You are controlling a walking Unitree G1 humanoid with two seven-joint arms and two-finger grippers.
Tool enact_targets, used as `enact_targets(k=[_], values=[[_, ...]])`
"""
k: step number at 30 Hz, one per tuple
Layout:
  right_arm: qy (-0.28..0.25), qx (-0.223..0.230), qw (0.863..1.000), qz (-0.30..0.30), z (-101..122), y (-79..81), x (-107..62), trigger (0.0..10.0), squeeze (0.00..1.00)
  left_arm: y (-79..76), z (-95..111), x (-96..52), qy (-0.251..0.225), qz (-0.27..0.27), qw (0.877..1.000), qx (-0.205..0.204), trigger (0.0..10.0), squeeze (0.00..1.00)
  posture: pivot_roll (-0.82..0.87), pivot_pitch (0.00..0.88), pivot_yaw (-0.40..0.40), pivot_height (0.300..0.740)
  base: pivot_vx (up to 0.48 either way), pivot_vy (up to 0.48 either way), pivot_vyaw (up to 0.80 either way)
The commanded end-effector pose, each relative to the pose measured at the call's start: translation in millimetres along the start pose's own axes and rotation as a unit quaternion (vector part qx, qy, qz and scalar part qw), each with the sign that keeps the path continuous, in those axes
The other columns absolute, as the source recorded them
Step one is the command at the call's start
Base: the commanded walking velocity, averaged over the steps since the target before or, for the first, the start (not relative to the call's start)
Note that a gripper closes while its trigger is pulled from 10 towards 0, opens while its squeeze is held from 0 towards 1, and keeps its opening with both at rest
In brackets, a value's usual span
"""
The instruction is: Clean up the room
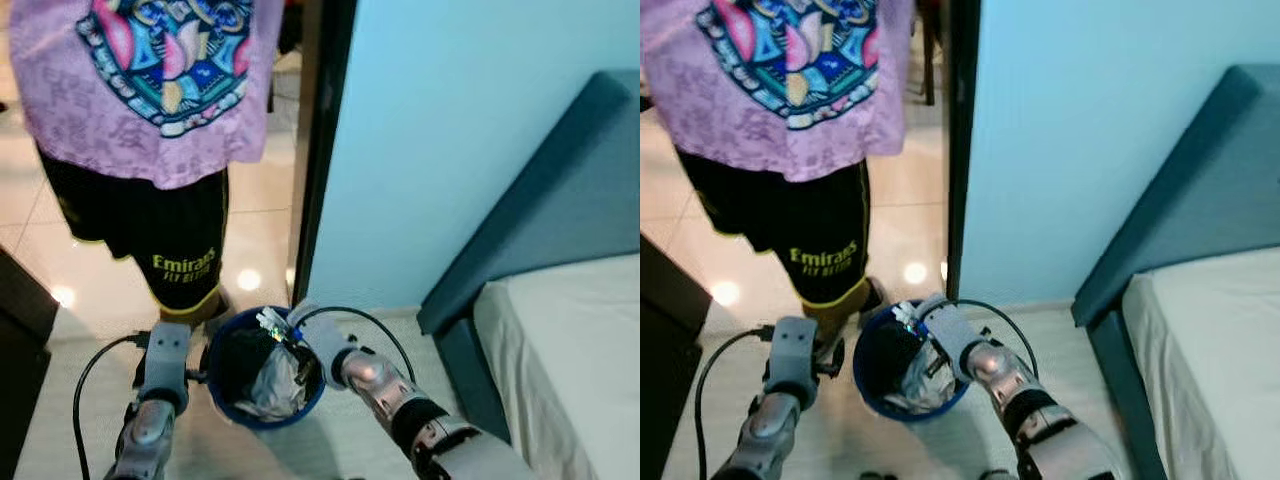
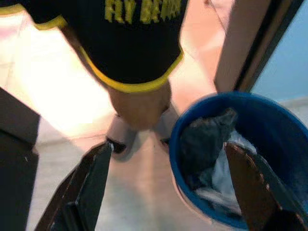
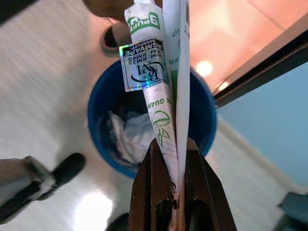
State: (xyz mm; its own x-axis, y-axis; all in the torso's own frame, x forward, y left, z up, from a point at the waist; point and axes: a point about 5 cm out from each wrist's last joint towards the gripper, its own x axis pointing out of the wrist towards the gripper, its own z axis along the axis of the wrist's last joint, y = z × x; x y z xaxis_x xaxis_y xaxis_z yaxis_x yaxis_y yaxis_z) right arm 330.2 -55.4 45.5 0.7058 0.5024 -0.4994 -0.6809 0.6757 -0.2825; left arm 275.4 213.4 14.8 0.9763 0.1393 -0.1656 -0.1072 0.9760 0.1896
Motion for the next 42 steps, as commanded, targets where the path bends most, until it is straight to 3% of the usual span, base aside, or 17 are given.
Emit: enact_targets(k=[1,6,7,11,12,18,22,25,29,30,31,32,33,36,38,40,42], values=[[0.028,-0.01,0.999,-0.017,-8.6,-1.8,-1.1,10.0,0.0,-3.7,-7.1,-8.1,0.003,-0.006,1.0,0.001,10.0,0.0,0.1,0.254,-0.11,0.74,0.0,0.0,0.0],[0.014,-0.033,0.997,-0.072,13.9,-21.9,0.4,10.0,0.0,-2.6,-15.4,-25.3,-0.003,-0.005,1.0,0.001,10.0,0.0,0.12,0.302,-0.114,0.74,0.0,0.0,0.0],[0.012,-0.034,0.997,-0.075,16.6,-24.3,0.3,10.0,0.15,-2.4,-16.3,-28.6,-0.004,-0.006,1.0,0.002,10.0,0.0,0.13,0.317,-0.114,0.74,0.0,0.0,0.0],[0.009,-0.033,0.996,-0.077,18.5,-26.0,0.2,10.0,0.15,-2.4,-17.0,-32.1,-0.006,-0.006,1.0,0.004,10.0,0.0,0.13,0.32,-0.115,0.74,0.0,0.0,0.0],[0.001,-0.022,0.996,-0.088,22.8,-30.0,-0.2,10.0,1.0,-2.1,-17.3,-34.5,-0.008,-0.006,1.0,0.005,10.0,0.0,0.15,0.335,-0.119,0.74,0.0,0.0,0.0],[-0.051,0.076,0.989,-0.117,44.2,-44.0,-1.3,10.0,1.0,2.2,-16.6,-41.3,-0.009,0.002,1.0,0.007,10.0,0.0,0.15,0.347,-0.123,0.74,0.0,0.0,0.0],[-0.05,0.088,0.987,-0.123,41.8,-45.0,-1.9,10.0,1.0,1.9,-15.6,-41.4,-0.008,0.002,1.0,0.007,10.0,0.0,0.14,0.344,-0.123,0.74,0.0,0.0,0.0],[-0.041,0.093,0.986,-0.128,32.8,-44.6,-3.1,10.0,1.0,0.1,-14.0,-40.2,-0.007,0.002,1.0,0.006,10.0,0.0,0.14,0.337,-0.123,0.74,0.0,0.0,0.0],[-0.019,0.122,0.983,-0.137,8.8,-44.2,-7.8,10.0,1.0,-4.9,-11.5,-36.2,-0.007,-0.004,1.0,0.003,10.0,0.0,0.13,0.314,-0.118,0.74,0.0,0.0,0.0],[-0.003,0.137,0.98,-0.145,-7.3,-44.0,-11.8,10.0,1.0,-7.2,-10.4,-33.0,-0.005,-0.006,1.0,0.001,10.0,0.0,0.1,0.299,-0.112,0.74,0.0,0.0,0.0],[-0.003,0.137,0.98,-0.145,-7.3,-44.0,-11.8,10.0,1.0,-7.2,-10.4,-33.0,-0.005,-0.006,1.0,0.001,10.0,0.0,0.1,0.299,-0.112,0.74,0.0,0.0,0.0],[0.018,0.15,0.977,-0.153,-25.7,-43.5,-17.0,10.0,0.04,-10.4,-9.5,-28.8,0.001,-0.012,1.0,-0.002,10.0,0.0,0.09,0.283,-0.106,0.74,0.0,0.0,0.0],[0.018,0.15,0.977,-0.153,-25.7,-43.5,-17.0,10.0,0.04,-10.4,-9.5,-28.8,0.001,-0.012,1.0,-0.002,10.0,0.0,0.09,0.283,-0.106,0.74,0.0,0.0,0.0],[0.1,0.161,0.966,-0.178,-84.7,-36.6,-38.4,10.0,0.0,-28.8,-12.6,-17.1,0.04,-0.06,0.997,0.003,10.0,0.0,0.05,0.239,-0.09,0.74,0.0,0.0,0.0],[0.1,0.161,0.966,-0.178,-84.7,-36.6,-38.4,10.0,0.0,-28.8,-12.6,-17.1,0.04,-0.06,0.997,0.003,10.0,0.0,0.05,0.239,-0.09,0.74,0.0,0.0,0.0],[0.151,0.171,0.957,-0.181,-118.3,-25.4,-53.0,10.0,0.0,-35.5,-19.7,-14.4,0.074,-0.075,0.994,0.005,10.0,0.0,0.01,0.198,-0.071,0.74,0.0,0.0,0.0],[0.151,0.171,0.957,-0.181,-118.3,-25.4,-53.0,10.0,0.0,-35.5,-19.7,-14.4,0.074,-0.075,0.994,0.005,10.0,0.0,0.01,0.198,-0.071,0.74,0.0,0.0,0.0]])
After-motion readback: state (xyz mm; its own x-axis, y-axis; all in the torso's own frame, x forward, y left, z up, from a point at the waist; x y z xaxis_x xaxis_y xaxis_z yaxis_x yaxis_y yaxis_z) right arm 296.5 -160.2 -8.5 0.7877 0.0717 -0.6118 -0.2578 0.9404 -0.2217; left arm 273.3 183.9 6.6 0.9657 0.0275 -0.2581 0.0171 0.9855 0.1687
